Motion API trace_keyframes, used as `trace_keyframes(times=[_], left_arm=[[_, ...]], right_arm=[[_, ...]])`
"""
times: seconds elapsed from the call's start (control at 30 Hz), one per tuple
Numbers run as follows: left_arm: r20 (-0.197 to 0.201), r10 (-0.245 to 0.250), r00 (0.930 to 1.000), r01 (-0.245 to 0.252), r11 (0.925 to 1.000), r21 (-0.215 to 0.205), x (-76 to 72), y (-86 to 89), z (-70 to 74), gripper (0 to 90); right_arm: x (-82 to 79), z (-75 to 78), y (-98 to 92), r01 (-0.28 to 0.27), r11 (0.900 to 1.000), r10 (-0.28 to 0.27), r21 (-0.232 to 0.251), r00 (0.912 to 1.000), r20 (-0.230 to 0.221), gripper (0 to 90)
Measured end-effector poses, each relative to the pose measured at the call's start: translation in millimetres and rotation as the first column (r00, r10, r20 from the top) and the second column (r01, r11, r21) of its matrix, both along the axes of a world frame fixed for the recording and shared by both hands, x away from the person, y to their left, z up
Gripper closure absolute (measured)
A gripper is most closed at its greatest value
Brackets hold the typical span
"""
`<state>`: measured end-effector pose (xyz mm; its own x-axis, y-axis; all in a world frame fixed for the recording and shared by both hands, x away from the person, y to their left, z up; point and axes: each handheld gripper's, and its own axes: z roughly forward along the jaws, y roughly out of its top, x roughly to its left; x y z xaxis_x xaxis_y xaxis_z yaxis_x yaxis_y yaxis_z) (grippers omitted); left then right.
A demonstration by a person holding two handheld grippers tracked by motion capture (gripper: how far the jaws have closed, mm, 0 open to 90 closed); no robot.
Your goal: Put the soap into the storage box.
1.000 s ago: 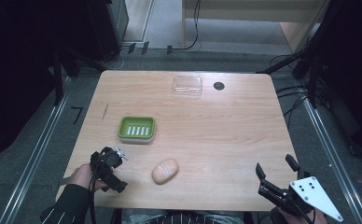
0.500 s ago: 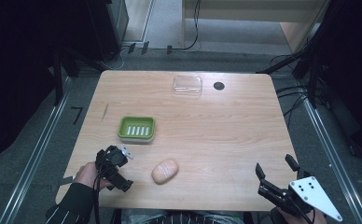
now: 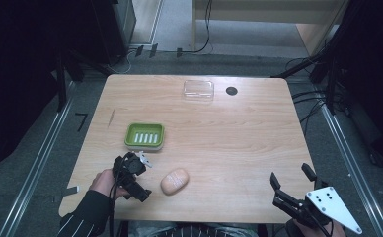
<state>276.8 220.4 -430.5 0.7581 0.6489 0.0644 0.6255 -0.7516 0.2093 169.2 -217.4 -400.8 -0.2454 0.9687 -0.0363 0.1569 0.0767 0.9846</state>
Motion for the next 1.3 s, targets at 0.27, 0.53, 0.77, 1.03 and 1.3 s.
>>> trace_keyframes(times=[0.27, 0.53, 0.77, 1.03, 1.3], left_arm=[[0.001, -0.042, 0.9991, 0.042, 0.9991, 0.011, 1.6, -19.2, -3.4, 0.0], [0.000, -0.066, 0.9978, 0.066, 0.9978, 0.009, 4.3, -32.1, -2.6, 0.0], [-0.001, -0.079, 0.9968, 0.079, 0.9967, 0.014, 7.1, -43.4, -1.8, 0.0], [-0.001, -0.095, 0.9955, 0.095, 0.9954, 0.012, 11.2, -59.5, -4.5, 0.0], [0.003, -0.113, 0.9936, 0.113, 0.9933, 0.024, 13.6, -73.2, -7.6, 0.0]], right_arm=[[0.0, -0.1, -0.1, 0.000, 1.000, 0.000, -0.001, 1.0000, 0.000, 13.2], [-0.1, -0.1, -0.2, -0.001, 1.000, 0.001, -0.002, 1.0000, 0.001, 13.2], [-0.1, -0.1, -0.4, -0.001, 1.000, 0.001, -0.002, 1.0000, 0.001, 13.3], [-0.3, -0.2, -0.4, -0.001, 1.000, 0.001, 0.000, 1.0000, 0.002, 13.3], [-0.3, -0.2, -0.7, 0.001, 1.000, -0.001, 0.001, 1.0000, 0.002, 13.3]])
